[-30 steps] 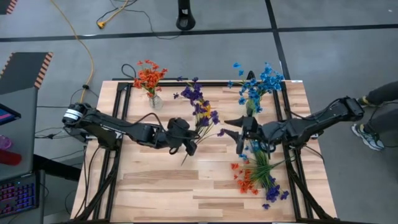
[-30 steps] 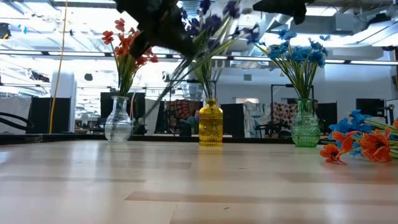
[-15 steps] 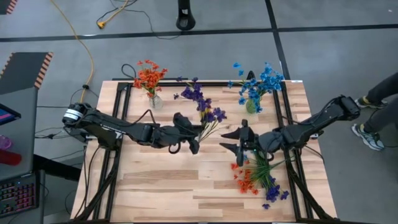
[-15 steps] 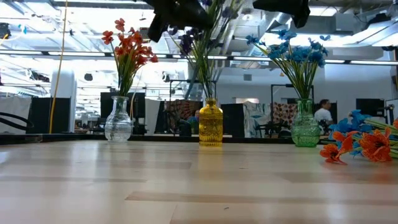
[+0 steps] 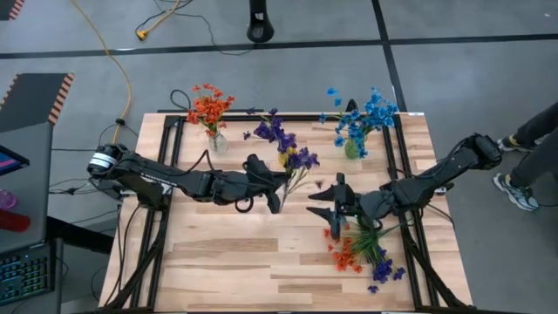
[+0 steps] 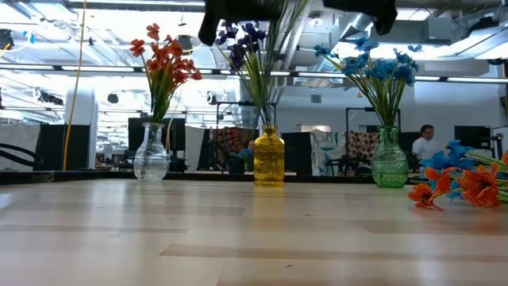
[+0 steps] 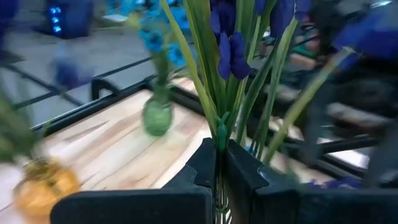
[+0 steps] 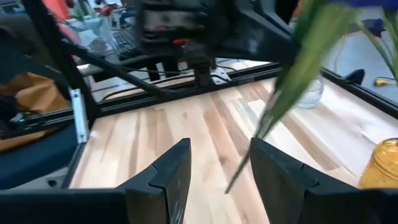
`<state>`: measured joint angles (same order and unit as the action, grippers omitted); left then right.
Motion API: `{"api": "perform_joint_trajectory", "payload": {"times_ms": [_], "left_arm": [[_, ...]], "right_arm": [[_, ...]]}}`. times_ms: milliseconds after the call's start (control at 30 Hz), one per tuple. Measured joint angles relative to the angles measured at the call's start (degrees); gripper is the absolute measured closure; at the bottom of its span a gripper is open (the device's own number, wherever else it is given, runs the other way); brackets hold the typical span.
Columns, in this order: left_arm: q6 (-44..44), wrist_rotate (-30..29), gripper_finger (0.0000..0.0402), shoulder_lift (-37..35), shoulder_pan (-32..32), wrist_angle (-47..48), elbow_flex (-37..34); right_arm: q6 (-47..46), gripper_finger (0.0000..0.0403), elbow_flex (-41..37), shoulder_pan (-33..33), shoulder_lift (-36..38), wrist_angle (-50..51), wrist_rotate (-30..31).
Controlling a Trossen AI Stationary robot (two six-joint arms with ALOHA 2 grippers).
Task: Sort flowers into vase by color
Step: Put the left purple flower into the orange vase
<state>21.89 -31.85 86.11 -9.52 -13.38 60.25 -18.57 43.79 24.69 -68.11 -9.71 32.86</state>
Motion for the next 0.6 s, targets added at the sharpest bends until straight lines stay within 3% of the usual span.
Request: {"api": "perform_joint_trajectory", "payload": {"times_ms": [433, 600], "left_arm": [[-2.29, 5.92, 0.0401, 0.00, -0.02, -6.67, 0.02], [-3.86, 6.68, 0.0401, 0.00, -0.02, -8.31, 0.02]], "right_arm": [[8.58, 0.0212, 0.00, -5.85, -5.50, -12.64, -0.05], [8.59, 0.0212, -0.02, -8.00, -6.37, -15.26, -2.93]]}}
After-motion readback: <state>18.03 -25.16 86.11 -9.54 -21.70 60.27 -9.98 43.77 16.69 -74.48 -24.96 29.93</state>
